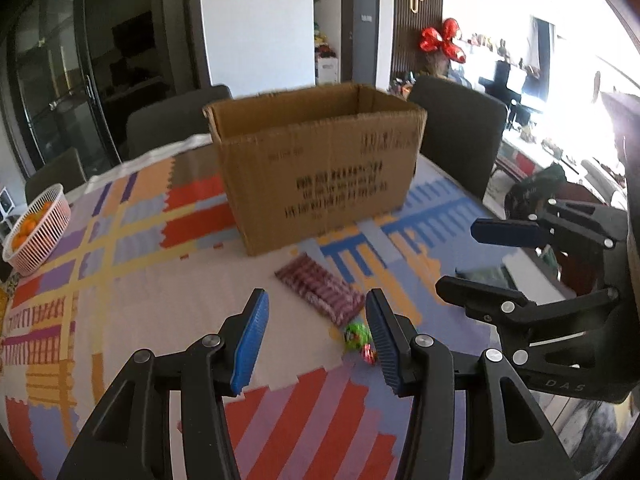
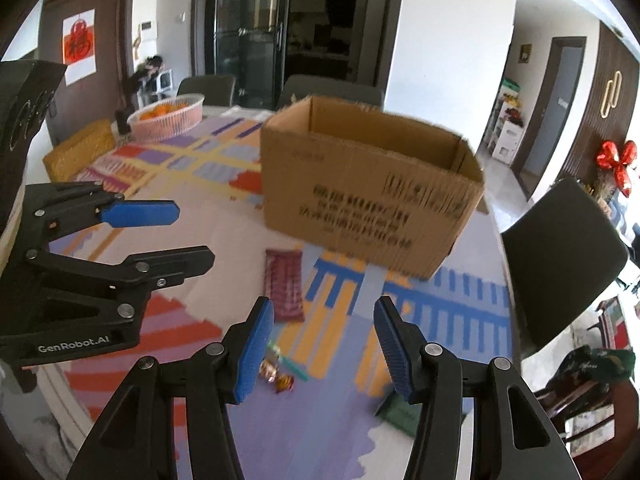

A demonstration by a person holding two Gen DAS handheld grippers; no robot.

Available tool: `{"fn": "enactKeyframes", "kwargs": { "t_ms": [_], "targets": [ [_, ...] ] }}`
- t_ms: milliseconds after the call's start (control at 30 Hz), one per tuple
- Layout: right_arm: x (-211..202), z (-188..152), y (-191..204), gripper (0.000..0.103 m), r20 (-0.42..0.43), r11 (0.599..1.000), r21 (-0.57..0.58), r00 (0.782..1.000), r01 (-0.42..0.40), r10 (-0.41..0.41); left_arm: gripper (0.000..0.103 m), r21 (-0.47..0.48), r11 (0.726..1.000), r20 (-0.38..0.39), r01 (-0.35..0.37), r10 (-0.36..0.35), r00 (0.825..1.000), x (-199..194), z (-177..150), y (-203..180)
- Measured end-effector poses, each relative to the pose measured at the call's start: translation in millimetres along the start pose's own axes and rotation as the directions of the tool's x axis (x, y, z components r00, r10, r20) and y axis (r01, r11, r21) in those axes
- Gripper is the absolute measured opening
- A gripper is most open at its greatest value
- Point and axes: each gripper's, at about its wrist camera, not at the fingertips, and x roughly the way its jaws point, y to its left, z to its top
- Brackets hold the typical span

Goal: Organize snacks
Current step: 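Grasp the green lollipop with the left tool while the right tool grasps the gold-wrapped candies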

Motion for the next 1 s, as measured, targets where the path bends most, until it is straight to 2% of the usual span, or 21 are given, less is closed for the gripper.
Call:
{"fn": "enactKeyframes", "kwargs": {
  "t_ms": [400,567,667,1000],
  "targets": [
    [45.1,-29.6,19.4,0.053,-0.170,0.996,-0.012,0.982,-0.084,0.081,0.050,0.034,0.994,-0.090,0.104,-0.101,0.991,38.7,-30.4,2.1],
    [58.9,-37.3,26.5,0.052,-0.208,0.993,-0.032,0.973,-0.111,0.102,0.049,0.051,0.988,-0.110,0.143,-0.137,0.985,55.0,-34.2,4.9],
    [64.6,-39.3,30.1,0.048,-0.225,0.991,-0.042,0.968,-0.124,0.112,0.049,0.049,0.984,-0.122,0.171,-0.164,0.979,64.9,-34.3,5.2],
    [87.6,-42.5,31.8,0.040,-0.262,0.985,-0.009,0.951,-0.172,0.164,0.038,-0.008,0.971,-0.155,0.238,-0.236,0.959,90.8,-34.5,4.7]
  ]
}}
